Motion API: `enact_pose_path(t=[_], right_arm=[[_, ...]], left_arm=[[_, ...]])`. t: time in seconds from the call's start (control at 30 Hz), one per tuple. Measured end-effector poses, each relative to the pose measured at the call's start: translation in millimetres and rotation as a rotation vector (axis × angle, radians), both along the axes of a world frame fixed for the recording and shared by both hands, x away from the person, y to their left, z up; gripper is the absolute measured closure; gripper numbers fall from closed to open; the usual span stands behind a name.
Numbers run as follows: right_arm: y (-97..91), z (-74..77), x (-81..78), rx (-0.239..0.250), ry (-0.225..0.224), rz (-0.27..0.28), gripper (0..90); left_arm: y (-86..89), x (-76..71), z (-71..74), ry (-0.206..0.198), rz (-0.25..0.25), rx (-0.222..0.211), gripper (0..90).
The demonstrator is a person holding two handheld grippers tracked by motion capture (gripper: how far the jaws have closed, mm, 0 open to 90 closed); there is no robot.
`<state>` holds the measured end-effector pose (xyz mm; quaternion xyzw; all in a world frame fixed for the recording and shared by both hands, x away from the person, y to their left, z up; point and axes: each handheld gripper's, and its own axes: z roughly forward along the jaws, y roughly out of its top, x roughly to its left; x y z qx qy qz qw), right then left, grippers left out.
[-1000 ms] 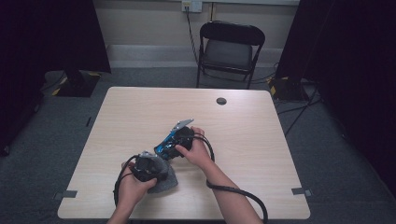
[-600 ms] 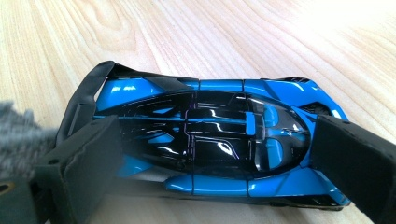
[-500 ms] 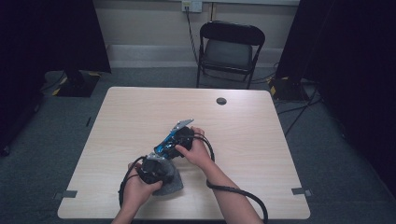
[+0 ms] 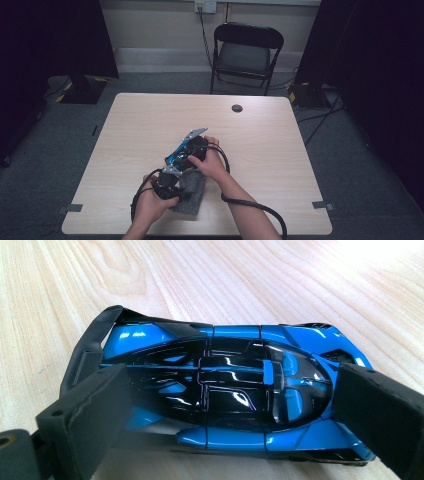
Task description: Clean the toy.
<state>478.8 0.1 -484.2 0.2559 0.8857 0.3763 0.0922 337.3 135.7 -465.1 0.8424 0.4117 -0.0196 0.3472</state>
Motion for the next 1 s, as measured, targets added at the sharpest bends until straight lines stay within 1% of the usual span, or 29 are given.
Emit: enact_pose_path(t=[0.1,0.17,0.3,0.43,0.57,0.73,1.0], right_arm=[[-0.1,0.1,-0.1,-0.001,-0.001,0.000,1.7],[-0.1,0.0,-0.1,0.000,-0.001,-0.001,1.7],[-0.1,0.0,-0.1,0.000,0.000,-0.001,1.7],[-0.3,-0.2,-0.1,0.002,-0.002,0.000,1.7],[-0.2,-0.2,-0.1,0.001,-0.003,0.000,1.7],[-0.3,-0.2,-0.1,0.002,-0.002,-0.001,1.7],[-0.2,-0.1,0.0,0.001,0.001,-0.001,1.7]], left_arm=[[-0.6,-0.9,3.8,0.001,-0.013,-0.005,75.2],[0.4,-1.1,6.3,-0.003,-0.010,-0.015,75.2],[6.9,0.2,12.7,-0.010,-0.013,-0.011,75.3],[16.4,1.3,19.0,-0.016,0.001,-0.021,75.3],[25.1,1.9,25.2,-0.013,0.003,-0.032,75.2],[39.6,2.4,36.0,-0.024,0.026,-0.036,75.2],[65.0,4.2,46.9,-0.041,0.082,-0.056,75.0]])
